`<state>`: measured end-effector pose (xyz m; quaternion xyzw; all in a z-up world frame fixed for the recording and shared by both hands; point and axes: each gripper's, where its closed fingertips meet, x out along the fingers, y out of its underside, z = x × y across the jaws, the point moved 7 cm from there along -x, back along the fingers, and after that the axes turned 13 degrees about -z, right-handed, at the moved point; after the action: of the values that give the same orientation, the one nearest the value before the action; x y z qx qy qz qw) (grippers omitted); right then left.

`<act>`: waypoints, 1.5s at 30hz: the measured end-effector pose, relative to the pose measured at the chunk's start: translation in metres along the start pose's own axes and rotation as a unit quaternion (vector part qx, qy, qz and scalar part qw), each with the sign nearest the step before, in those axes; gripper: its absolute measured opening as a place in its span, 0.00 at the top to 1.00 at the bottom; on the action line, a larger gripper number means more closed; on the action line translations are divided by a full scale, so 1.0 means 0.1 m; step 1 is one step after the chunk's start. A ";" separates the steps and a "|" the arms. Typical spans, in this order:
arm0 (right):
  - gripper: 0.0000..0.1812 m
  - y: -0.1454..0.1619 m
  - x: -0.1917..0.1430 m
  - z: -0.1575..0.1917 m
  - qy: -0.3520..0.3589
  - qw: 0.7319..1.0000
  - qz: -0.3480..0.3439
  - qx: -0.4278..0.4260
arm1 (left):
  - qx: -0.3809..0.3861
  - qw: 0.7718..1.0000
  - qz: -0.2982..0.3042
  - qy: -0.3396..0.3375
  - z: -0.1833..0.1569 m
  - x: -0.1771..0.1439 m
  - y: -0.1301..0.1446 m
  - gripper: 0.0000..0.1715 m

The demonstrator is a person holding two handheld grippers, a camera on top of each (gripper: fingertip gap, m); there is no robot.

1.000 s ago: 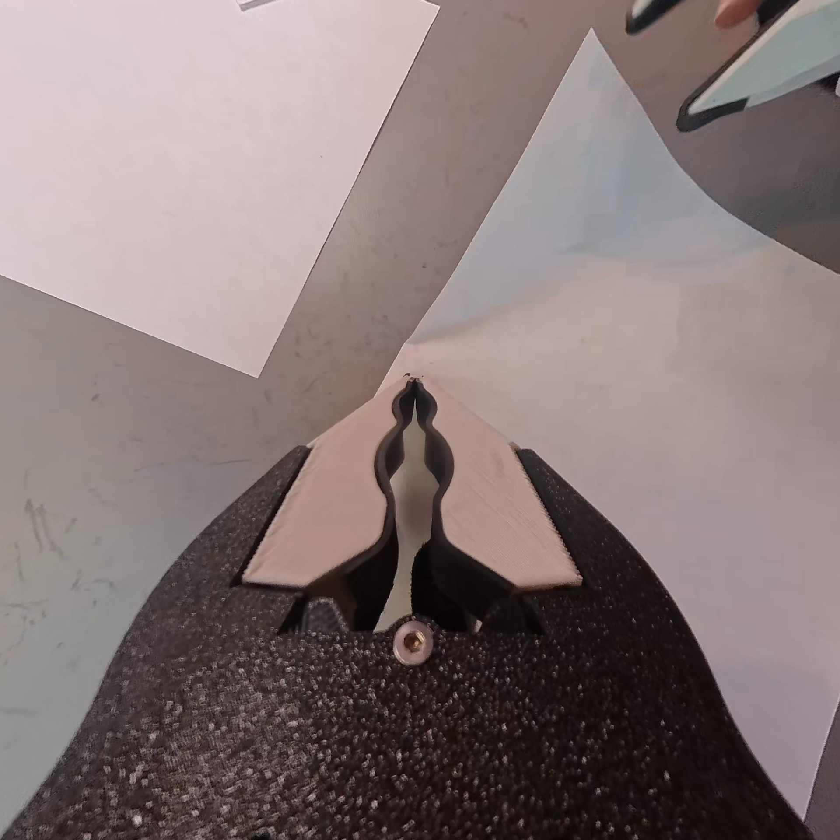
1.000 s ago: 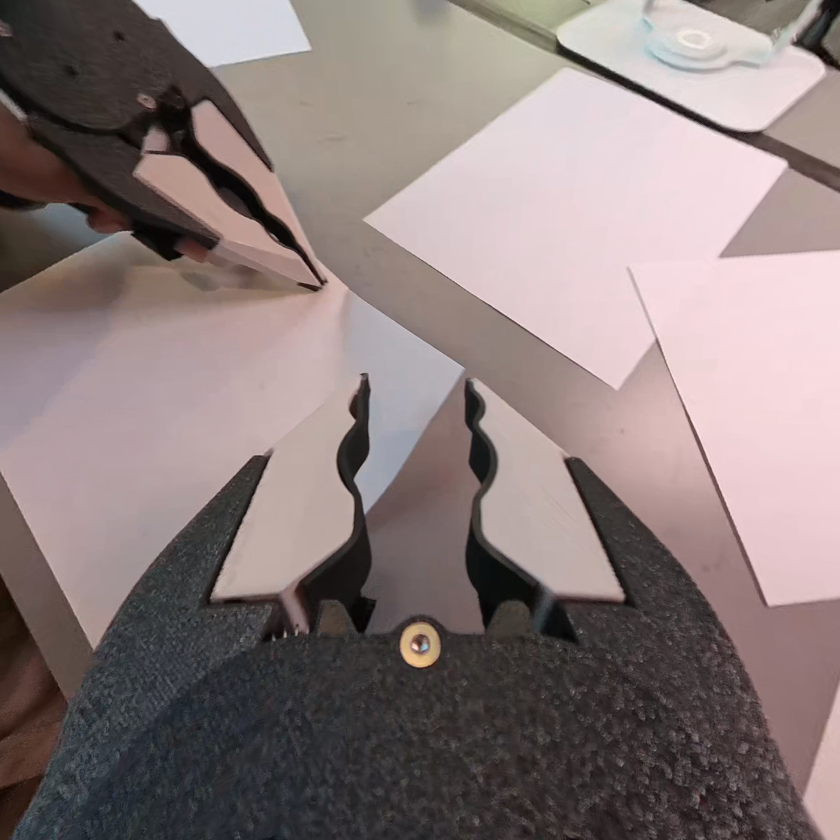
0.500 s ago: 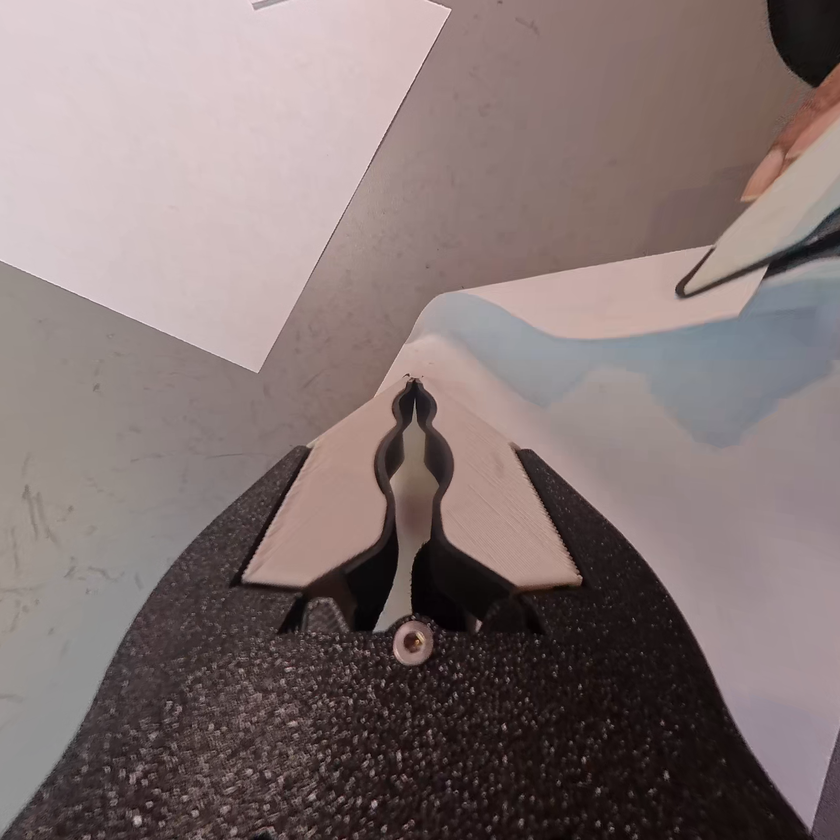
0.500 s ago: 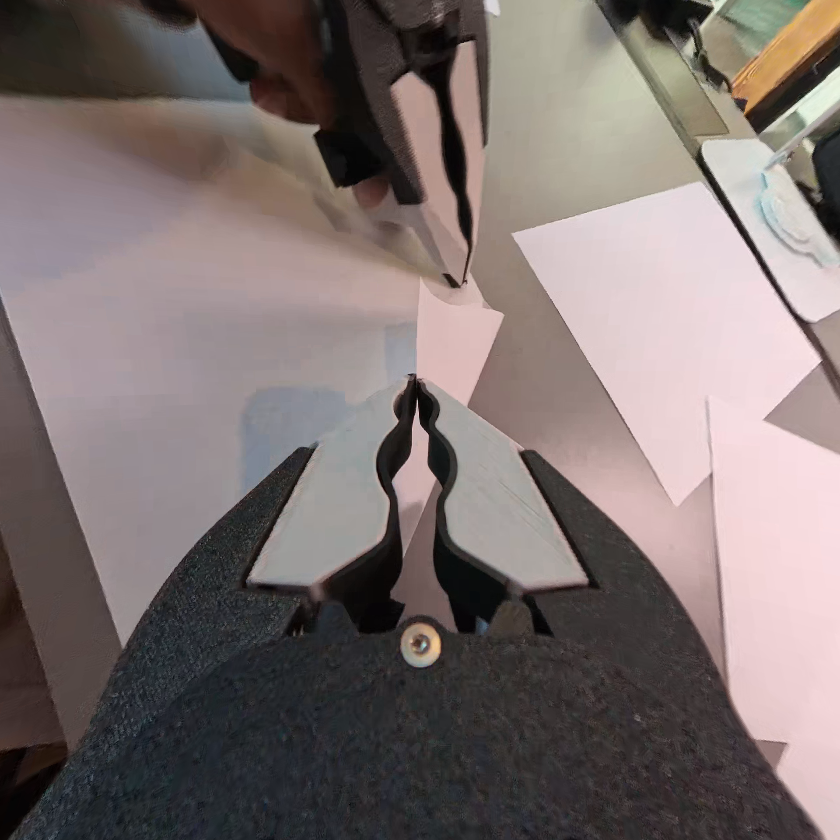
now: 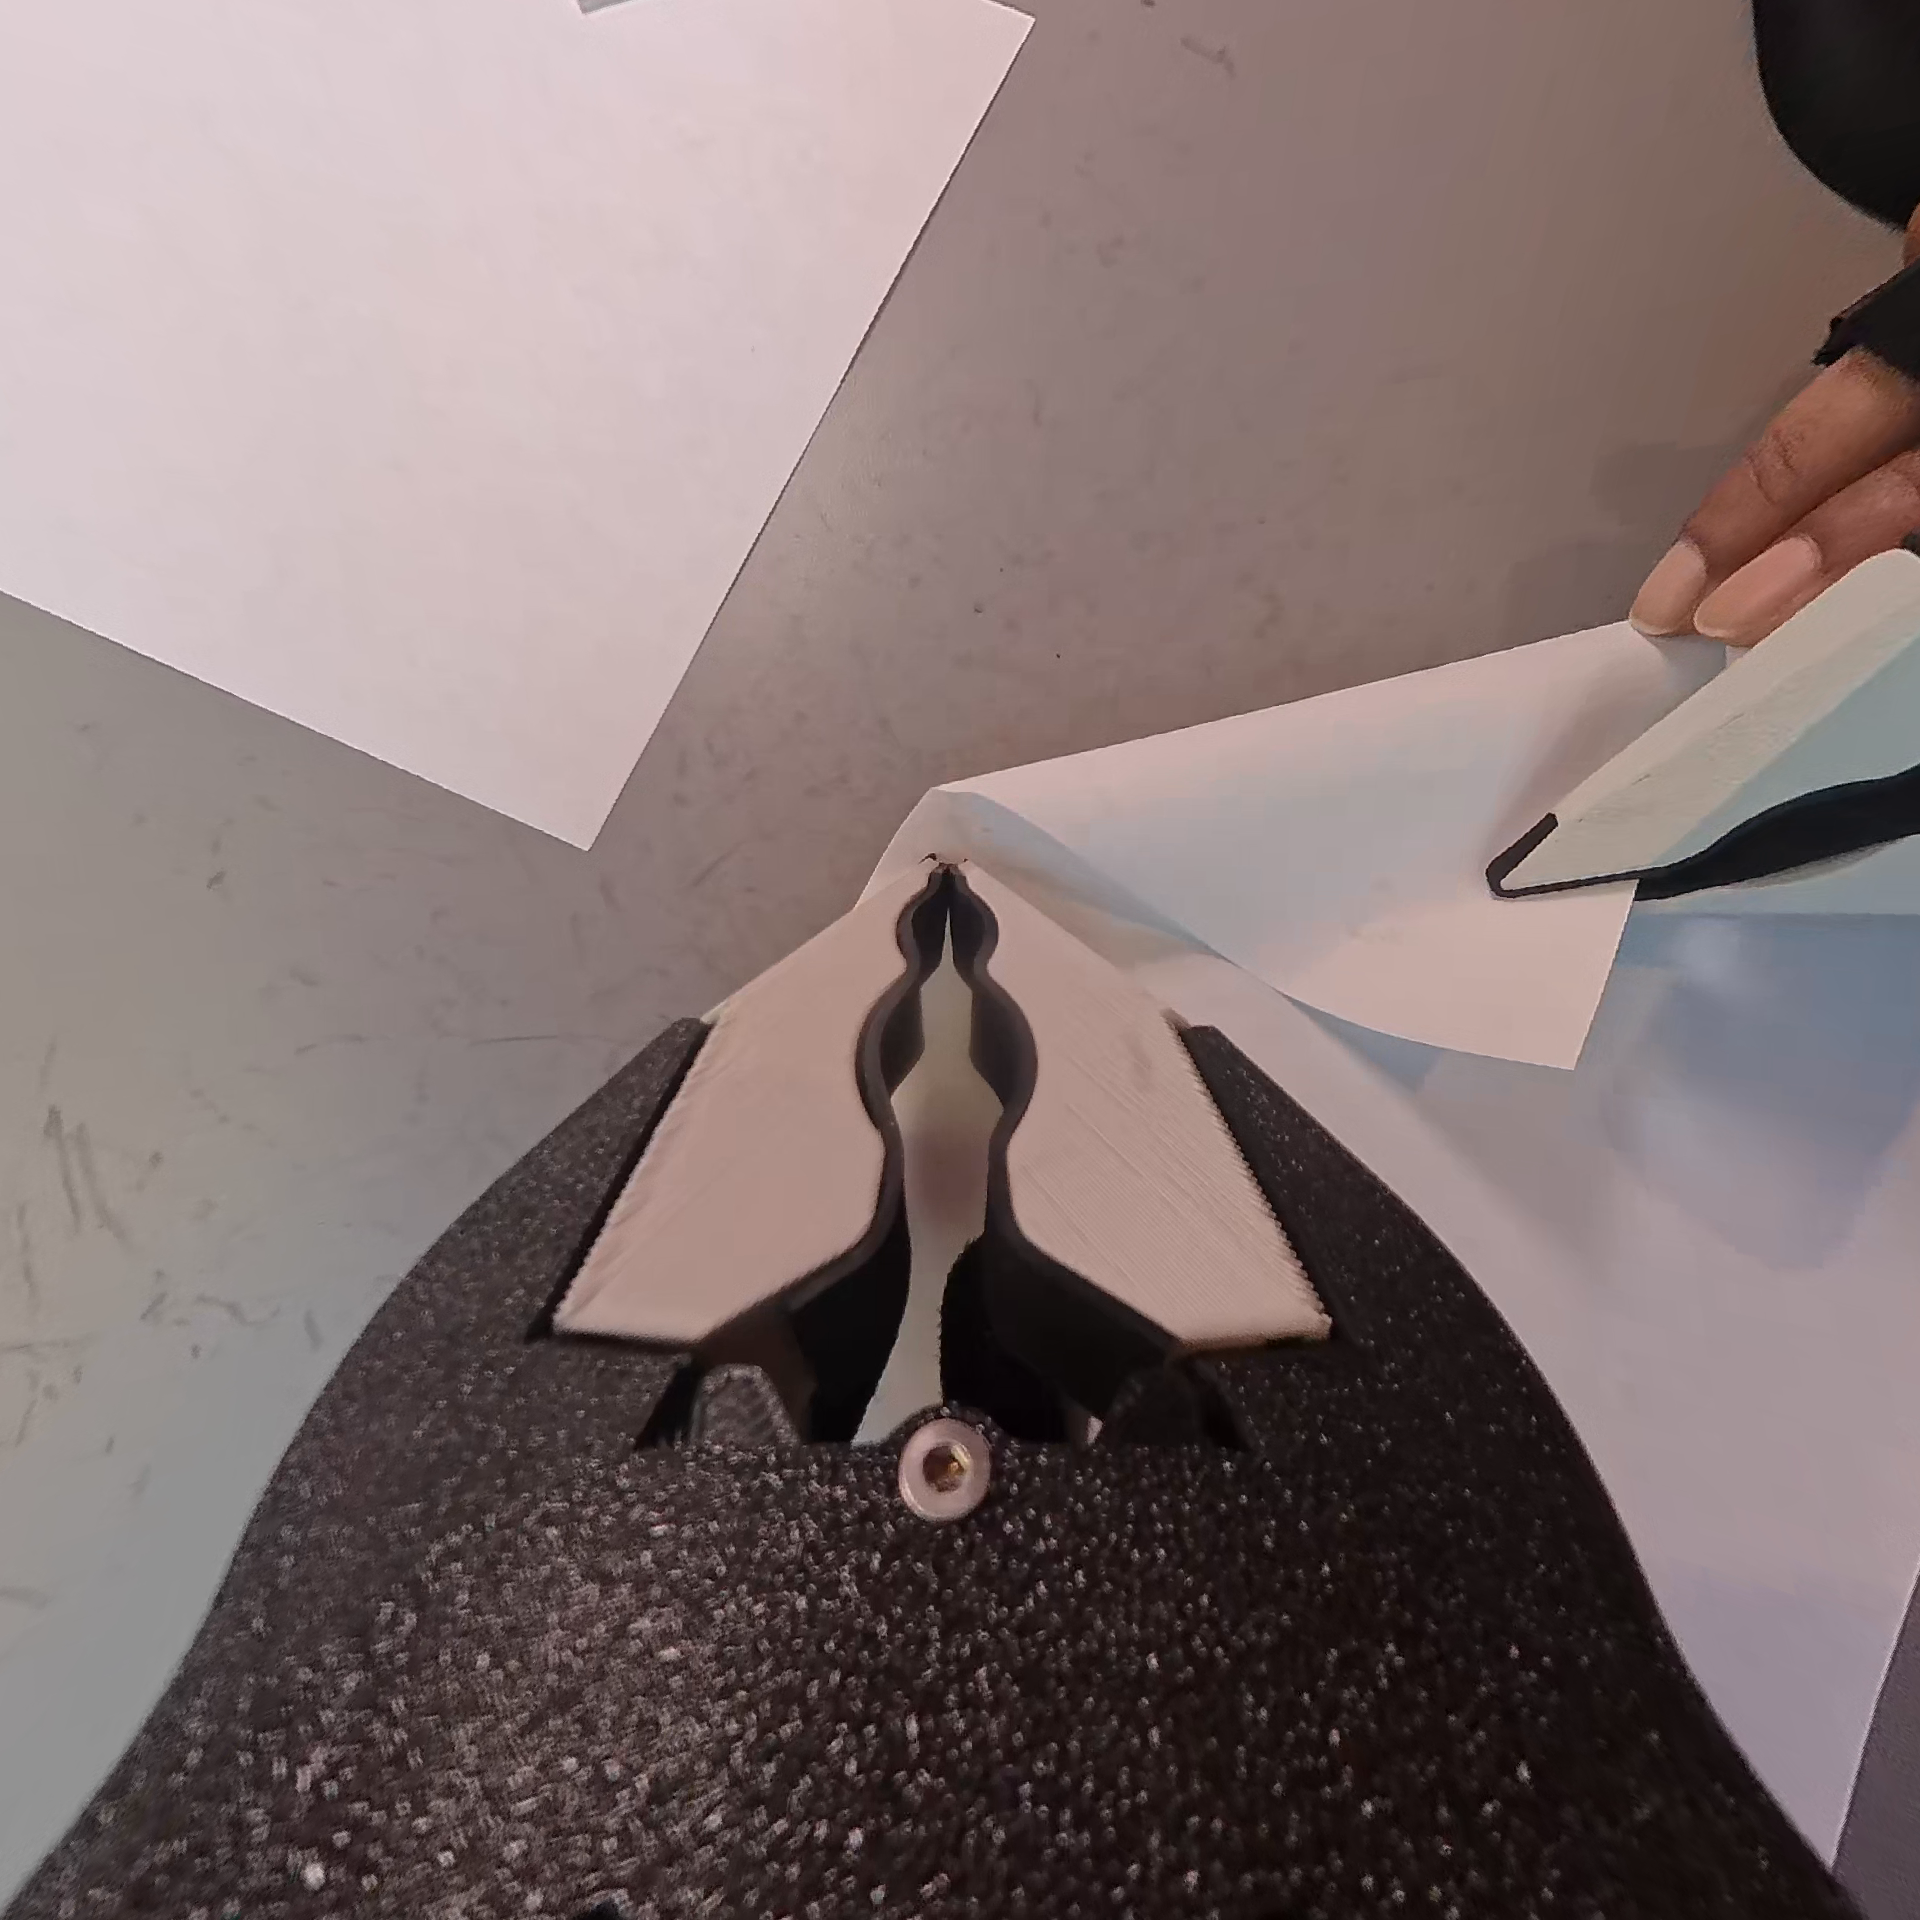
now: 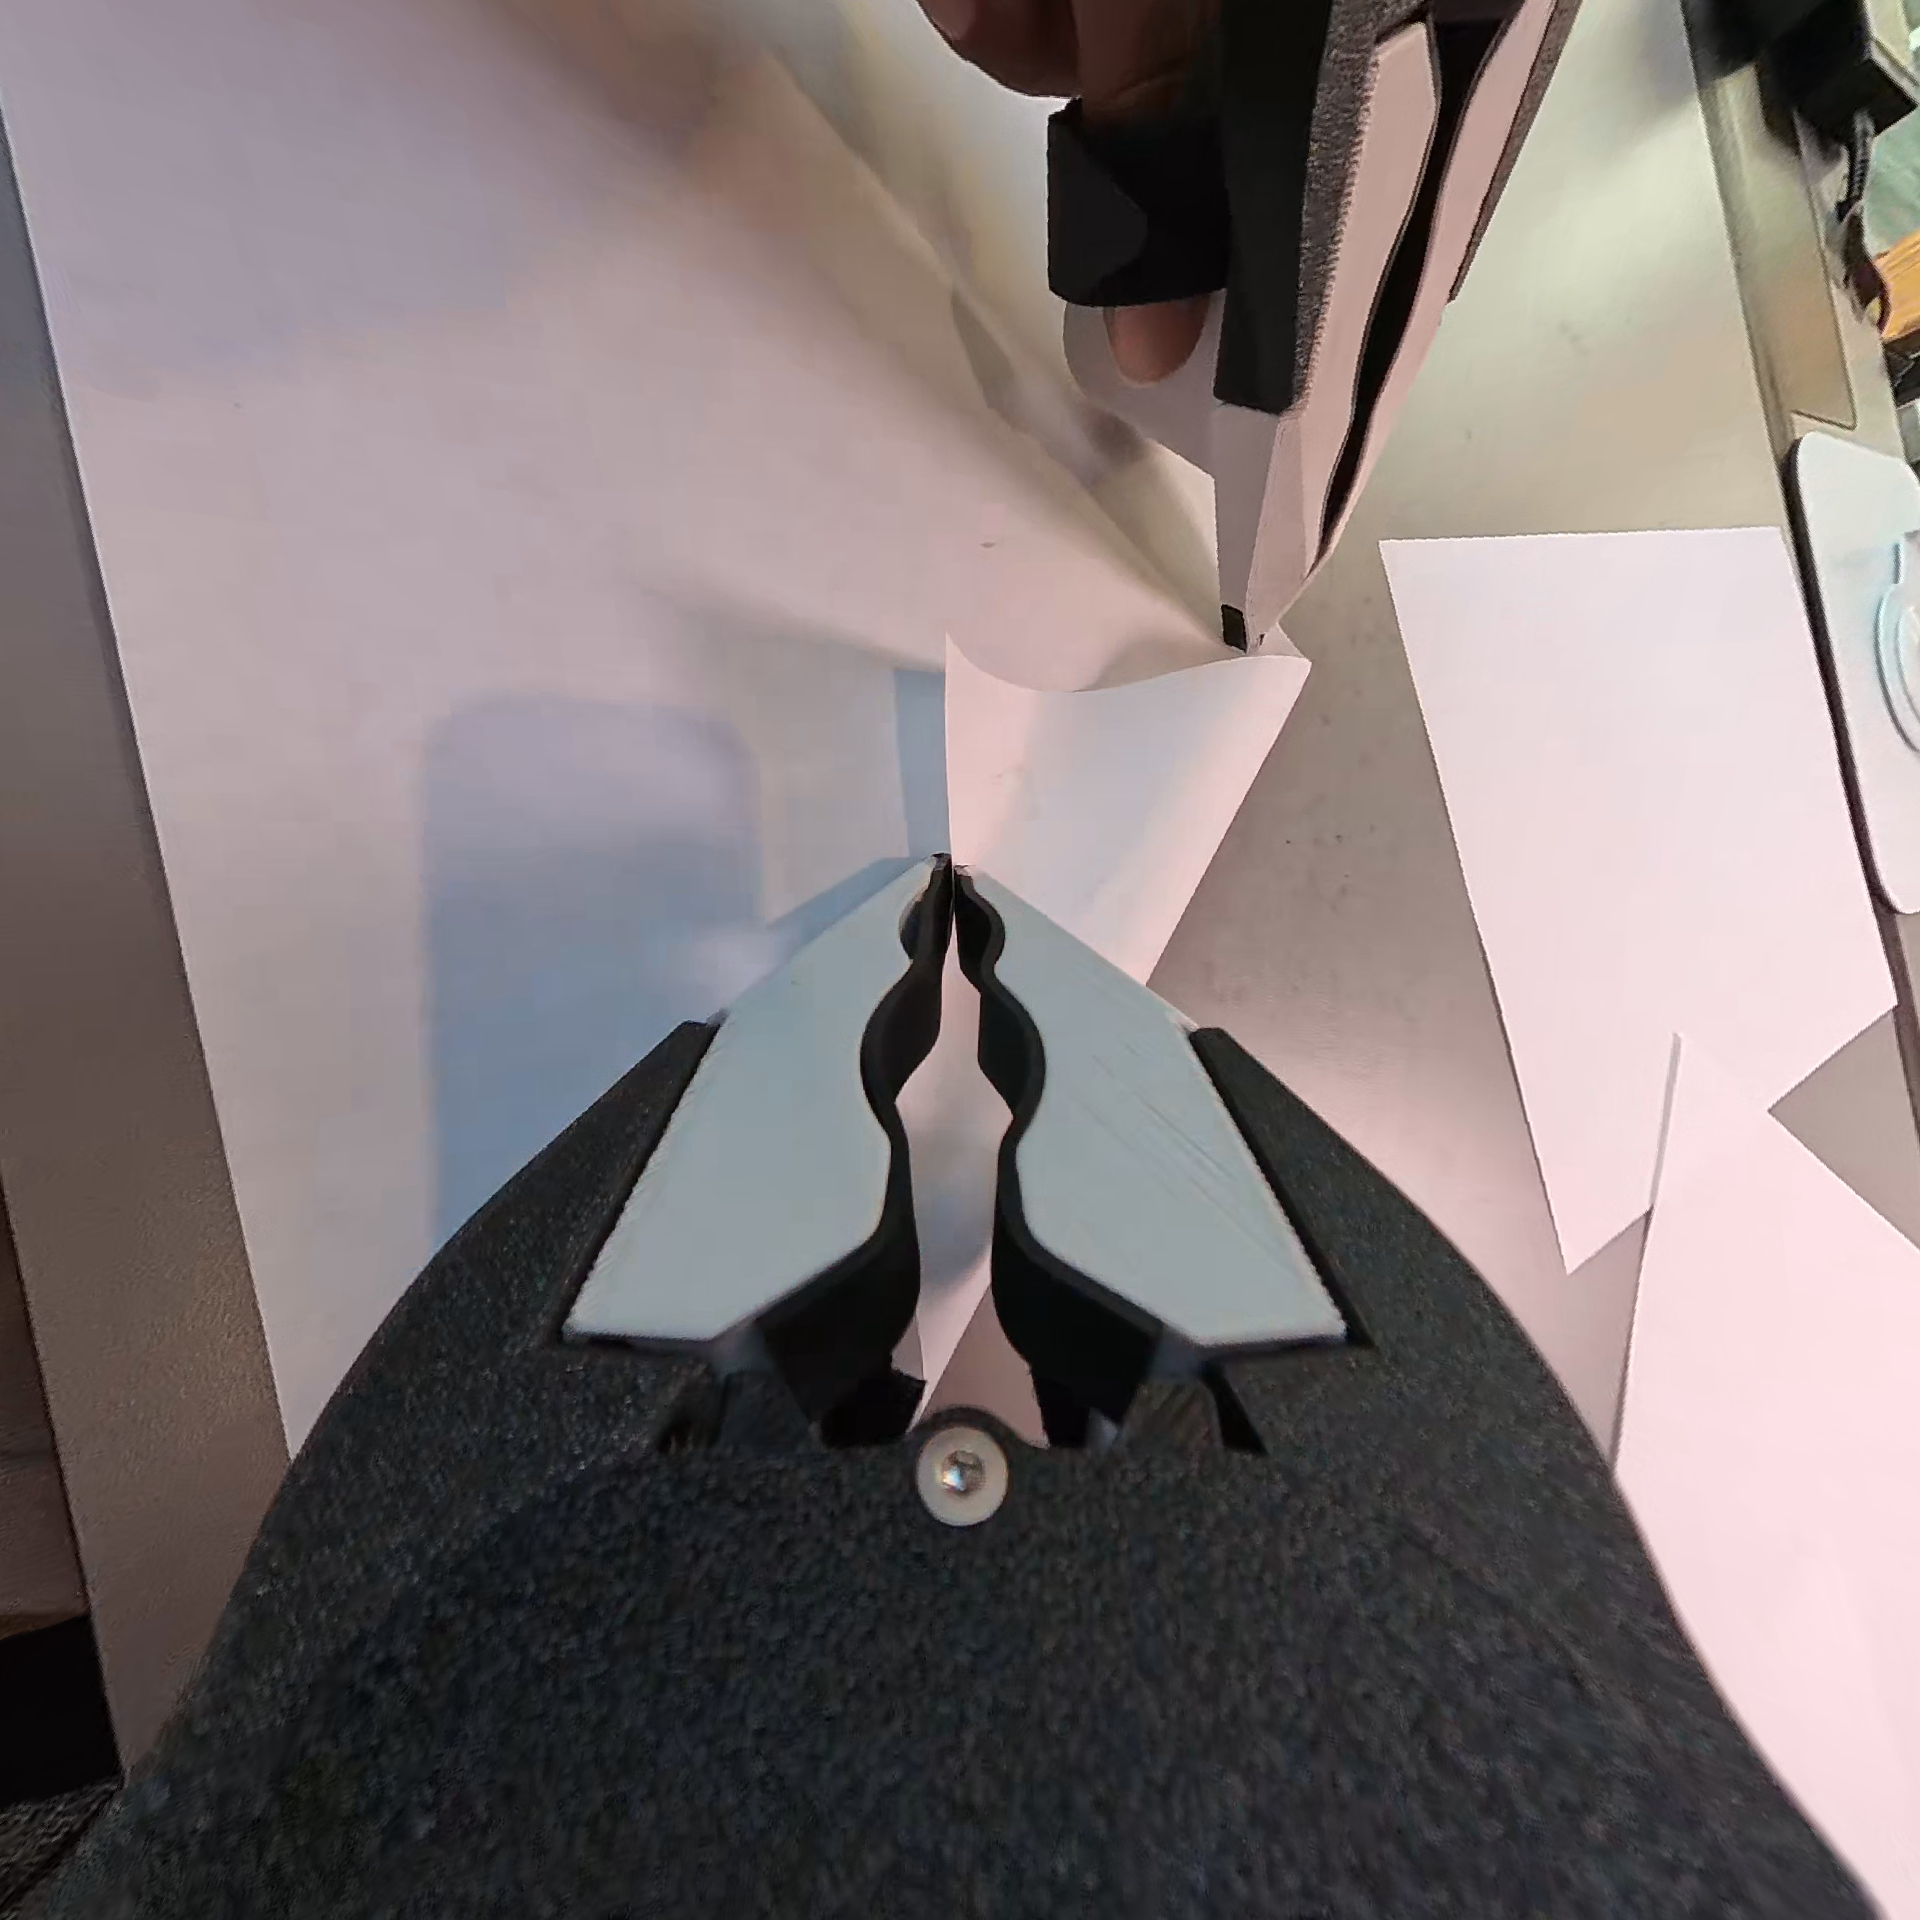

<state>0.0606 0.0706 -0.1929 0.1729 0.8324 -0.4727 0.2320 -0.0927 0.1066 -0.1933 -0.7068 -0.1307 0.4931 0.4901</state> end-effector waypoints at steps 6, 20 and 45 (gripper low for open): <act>1.00 0.01 0.01 -0.02 -0.004 1.000 -0.001 0.014 | -0.030 0.999 0.003 0.032 0.05 0.00 -0.01 1.00; 1.00 -0.01 0.03 -0.02 -0.007 1.000 0.016 -0.008 | -0.090 0.990 -0.027 0.105 0.14 0.03 -0.28 1.00; 1.00 -0.02 0.03 -0.02 -0.005 1.000 0.020 -0.018 | 0.039 0.997 -0.022 0.060 0.07 -0.01 -0.08 1.00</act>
<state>0.0566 0.0718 -0.1928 0.1827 0.8358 -0.4540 0.2488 -0.0968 0.1138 -0.1862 -0.7122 -0.0969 0.4438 0.5352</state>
